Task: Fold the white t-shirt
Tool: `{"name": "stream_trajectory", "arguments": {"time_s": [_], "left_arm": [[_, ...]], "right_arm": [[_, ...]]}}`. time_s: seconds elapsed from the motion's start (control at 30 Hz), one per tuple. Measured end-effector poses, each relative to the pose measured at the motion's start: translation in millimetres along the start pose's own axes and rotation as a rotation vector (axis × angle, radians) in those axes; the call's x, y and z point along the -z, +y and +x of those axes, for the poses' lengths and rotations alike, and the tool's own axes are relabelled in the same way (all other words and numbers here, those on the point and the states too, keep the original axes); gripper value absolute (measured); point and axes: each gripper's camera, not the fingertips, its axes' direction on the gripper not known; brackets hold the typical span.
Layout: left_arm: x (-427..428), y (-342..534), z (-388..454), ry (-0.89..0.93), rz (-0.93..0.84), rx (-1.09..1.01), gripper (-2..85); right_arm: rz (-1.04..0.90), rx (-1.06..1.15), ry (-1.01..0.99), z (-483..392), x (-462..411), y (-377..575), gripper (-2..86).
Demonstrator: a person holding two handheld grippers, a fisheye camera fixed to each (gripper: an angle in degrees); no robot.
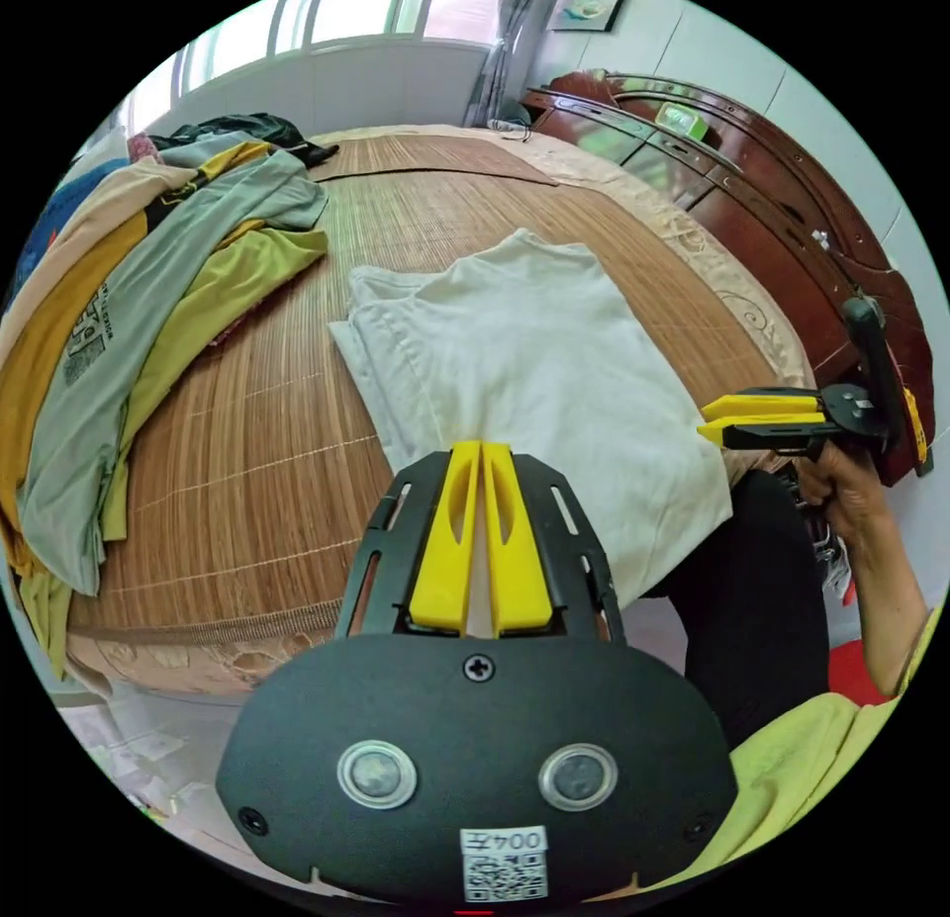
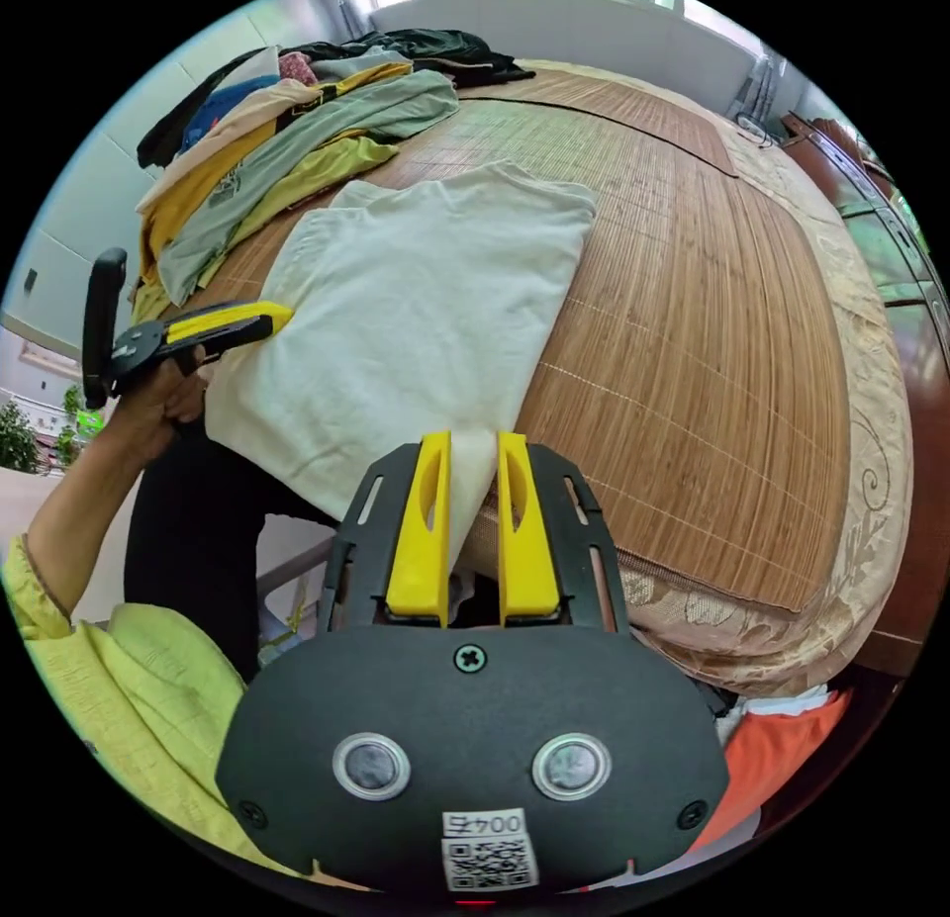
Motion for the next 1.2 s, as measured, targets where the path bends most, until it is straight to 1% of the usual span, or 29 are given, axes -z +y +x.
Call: {"name": "stream_trajectory", "arguments": {"time_s": [0.07,0.13,0.23,0.27,0.4,0.57,0.67,0.7,0.73,0.83,1.0,1.1,1.2], "left_arm": [[12,-7,6,0.026,0.082,-0.009,0.4],[8,-20,5,0.023,0.105,-0.012,0.5],[-26,-44,-1,0.011,0.049,-0.003,1.1],[-41,-50,-2,0.009,0.021,0.000,1.5],[-69,-54,0,-0.027,0.001,-0.027,2.1],[-89,-43,0,-0.050,-0.004,-0.057,2.0],[-94,-35,-6,-0.032,0.011,-0.052,1.5],[-94,-33,-8,-0.027,0.015,-0.051,1.4],[-96,-31,-11,-0.016,0.018,-0.054,1.1],[-101,-32,-17,-0.024,0.017,-0.097,0.6],[-111,-61,-33,-0.032,0.007,-0.112,0.5],[-108,-77,-47,-0.001,-0.023,-0.105,0.6],[-67,-72,-51,0.068,0.015,-0.113,1.0]], "right_arm": [[0.031,-0.029,-0.048,17,13,-8,11.2],[0.061,-0.116,-0.181,51,21,-29,10.9],[0.073,-0.208,-0.359,93,19,-60,9.0],[0.072,-0.228,-0.361,99,18,-66,8.7],[0.063,-0.306,-0.373,130,8,-104,8.4],[0.017,-0.313,-0.419,150,-12,-133,10.4],[-0.017,-0.306,-0.493,160,-25,-143,9.9],[-0.019,-0.292,-0.501,161,-28,-146,7.4],[-0.023,-0.275,-0.456,162,-27,-148,5.6],[0.004,-0.247,-0.428,169,-24,-151,4.1],[0.082,-0.272,-0.393,190,-16,-158,4.4],[0.089,-0.291,-0.373,201,-4,-152,5.3],[0.081,-0.204,-0.352,194,20,-126,6.5]]}}
